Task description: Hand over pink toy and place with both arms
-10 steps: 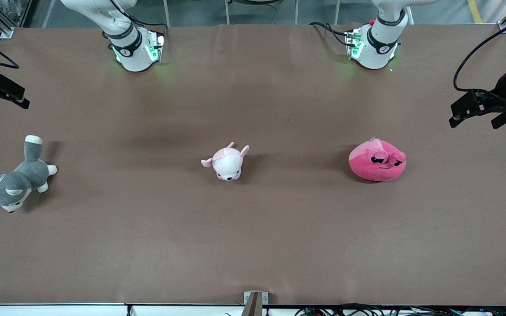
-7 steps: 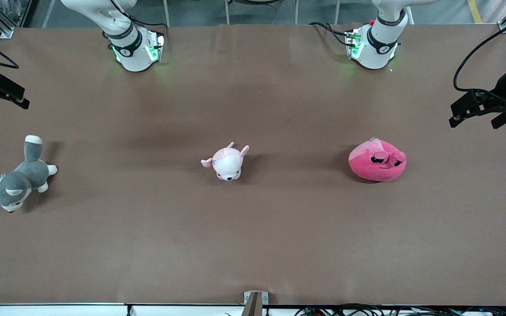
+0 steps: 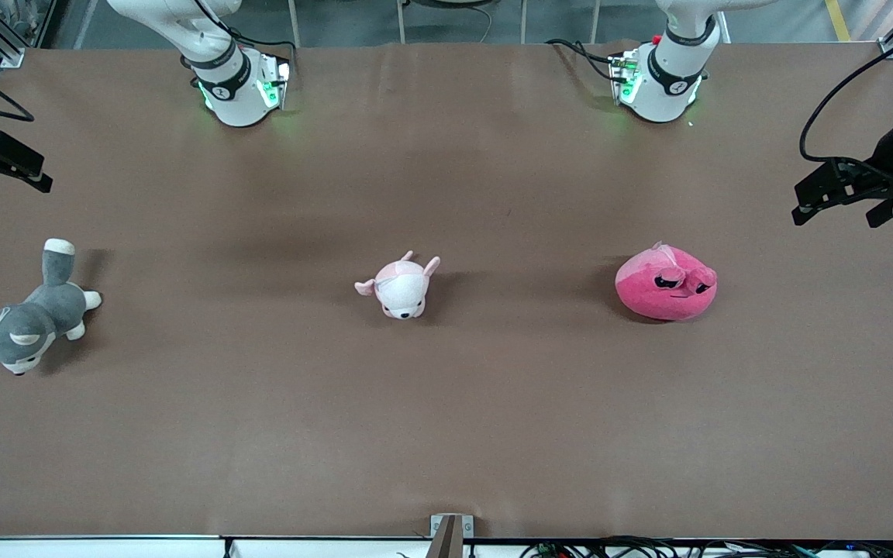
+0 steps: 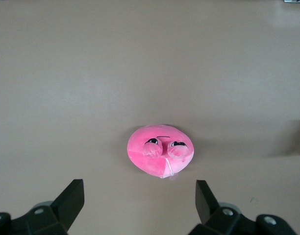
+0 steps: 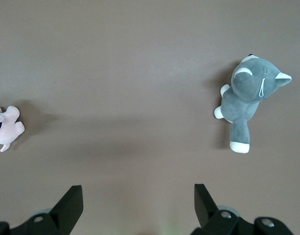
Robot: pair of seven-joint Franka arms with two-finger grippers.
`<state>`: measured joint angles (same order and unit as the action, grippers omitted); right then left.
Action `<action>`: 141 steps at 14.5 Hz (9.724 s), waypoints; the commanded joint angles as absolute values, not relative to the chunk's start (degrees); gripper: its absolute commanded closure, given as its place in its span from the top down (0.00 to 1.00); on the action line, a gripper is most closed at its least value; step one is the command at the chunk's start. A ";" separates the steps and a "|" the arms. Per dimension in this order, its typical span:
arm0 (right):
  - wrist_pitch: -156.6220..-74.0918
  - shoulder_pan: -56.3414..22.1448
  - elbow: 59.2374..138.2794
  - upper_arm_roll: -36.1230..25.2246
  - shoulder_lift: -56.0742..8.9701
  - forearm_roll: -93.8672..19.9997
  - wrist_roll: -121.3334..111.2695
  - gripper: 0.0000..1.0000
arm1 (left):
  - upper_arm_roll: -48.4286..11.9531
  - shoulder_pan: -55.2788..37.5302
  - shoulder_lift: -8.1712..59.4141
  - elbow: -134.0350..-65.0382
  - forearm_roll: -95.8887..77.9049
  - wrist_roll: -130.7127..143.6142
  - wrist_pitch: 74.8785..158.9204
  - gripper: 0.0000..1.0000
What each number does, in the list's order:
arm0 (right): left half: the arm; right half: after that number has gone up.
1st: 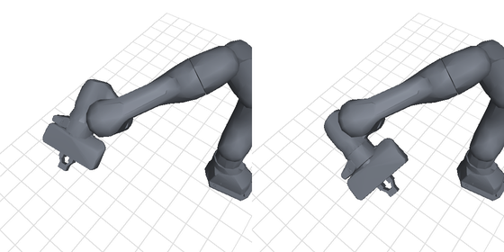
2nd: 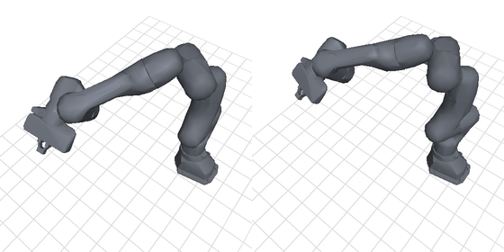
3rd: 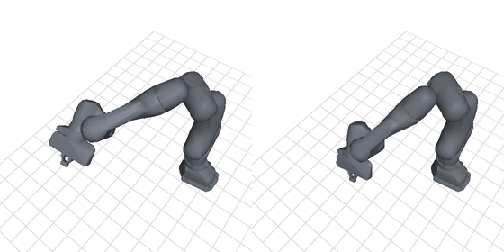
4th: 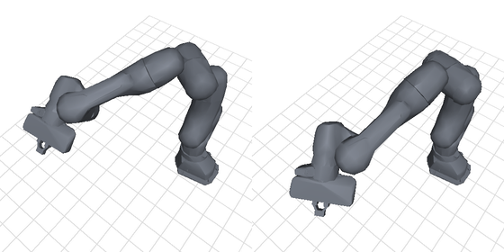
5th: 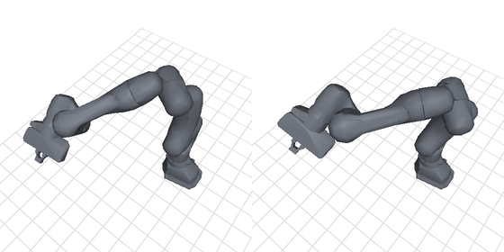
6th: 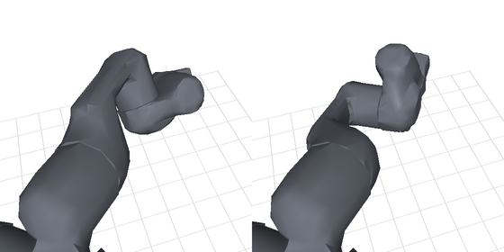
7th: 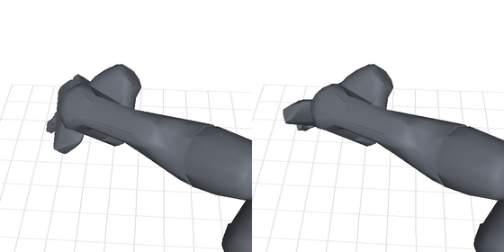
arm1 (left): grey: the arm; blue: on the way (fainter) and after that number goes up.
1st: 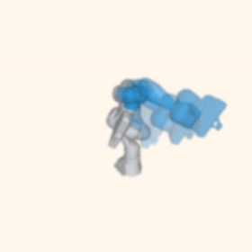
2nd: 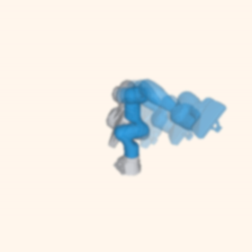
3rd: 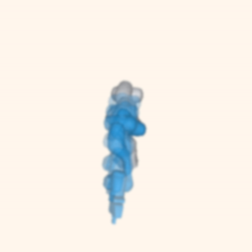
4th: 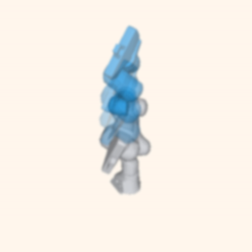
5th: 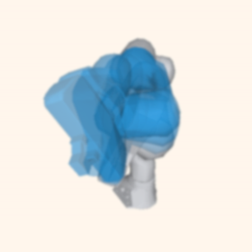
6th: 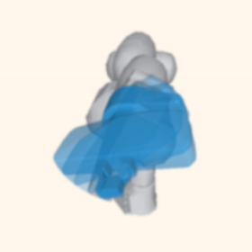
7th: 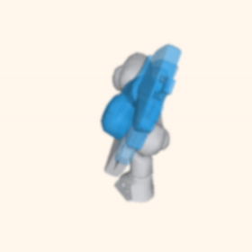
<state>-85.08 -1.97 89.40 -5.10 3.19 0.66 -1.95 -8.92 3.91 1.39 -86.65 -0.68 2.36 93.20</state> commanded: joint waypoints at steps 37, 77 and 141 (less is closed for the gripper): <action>-84.90 -1.58 90.88 -5.19 4.57 -0.62 -5.54 1.00 | -9.23 4.04 28.13 -91.14 -2.81 8.08 93.78 0.79; -88.33 -17.30 88.86 -4.66 -5.98 -14.23 64.20 1.00 | -36.21 -16.34 22.76 -69.35 -9.75 68.47 91.41 0.00; -111.71 -4.84 110.66 -5.27 -12.75 -15.38 40.56 1.00 | -27.25 8.58 0.61 -69.78 -4.31 25.08 69.61 1.00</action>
